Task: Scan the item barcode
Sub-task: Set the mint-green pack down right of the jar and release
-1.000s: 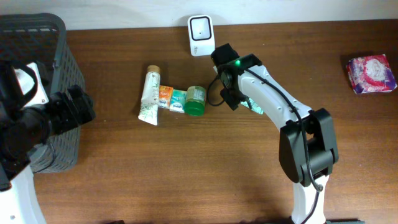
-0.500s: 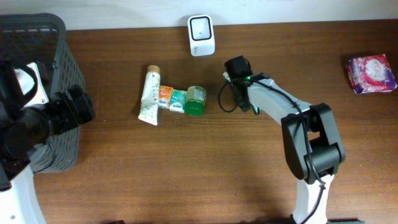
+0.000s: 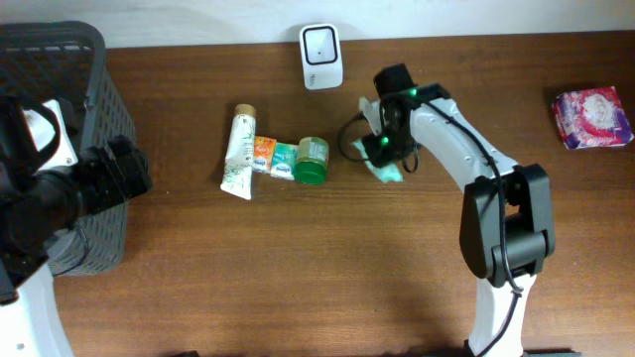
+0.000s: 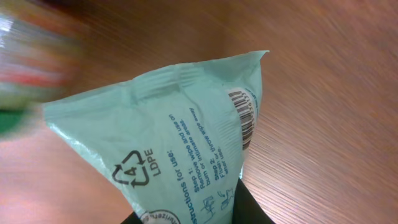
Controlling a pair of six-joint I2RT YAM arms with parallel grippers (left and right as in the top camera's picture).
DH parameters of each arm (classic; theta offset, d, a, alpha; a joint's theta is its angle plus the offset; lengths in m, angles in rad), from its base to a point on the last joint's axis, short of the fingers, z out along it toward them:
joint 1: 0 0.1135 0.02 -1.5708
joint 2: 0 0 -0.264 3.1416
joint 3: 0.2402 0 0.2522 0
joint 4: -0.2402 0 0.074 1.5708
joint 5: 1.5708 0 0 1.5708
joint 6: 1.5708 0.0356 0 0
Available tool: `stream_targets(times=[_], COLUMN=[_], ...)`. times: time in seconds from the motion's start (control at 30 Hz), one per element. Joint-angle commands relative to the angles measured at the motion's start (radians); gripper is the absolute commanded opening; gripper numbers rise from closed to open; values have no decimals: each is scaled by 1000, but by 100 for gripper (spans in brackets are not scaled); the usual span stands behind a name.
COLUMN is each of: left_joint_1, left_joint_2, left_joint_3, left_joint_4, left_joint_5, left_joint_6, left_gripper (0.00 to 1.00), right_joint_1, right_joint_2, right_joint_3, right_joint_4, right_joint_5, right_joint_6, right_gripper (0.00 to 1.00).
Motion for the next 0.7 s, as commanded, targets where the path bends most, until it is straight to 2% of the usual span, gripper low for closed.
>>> stream_targets(times=[0.0,0.07,0.27,0.37,0.4,0.43,0.53,0.67], left_joint_1=[5,5,5,5,5,5,5,5], left_joint_2=[-2,-2,-2,-2,-2,-2,-2,-2], left_joint_3=[-2,-2,-2,-2,-2,-2,-2,-2], left_joint_4=[-2,-2,-2,-2,-2,-2,-2,-2], left_joint_5=[0,0,0,0,0,0,0,0], left_joint_6=[-9,-9,-10,-10,-10,-10,-10,-9], left_gripper=[99,99,99,99,99,99,99,99], right_joint_1=[0,-1,-65,-129,-153,-178,-250,-294], right_joint_2=[6,13,38,38,38,38,37,26], right_joint_3=[38,-6,-159,-237,-251,-259,-245,-115], right_joint_4=[-5,11,89,143,145,145,125,-11], right_joint_5=[-426,-530,-582,-672,-668,-650,-480,-330], right_joint_6=[16,16,129,143,155,173,251,243], right_gripper=[20,20,21,27,36,40,40,44])
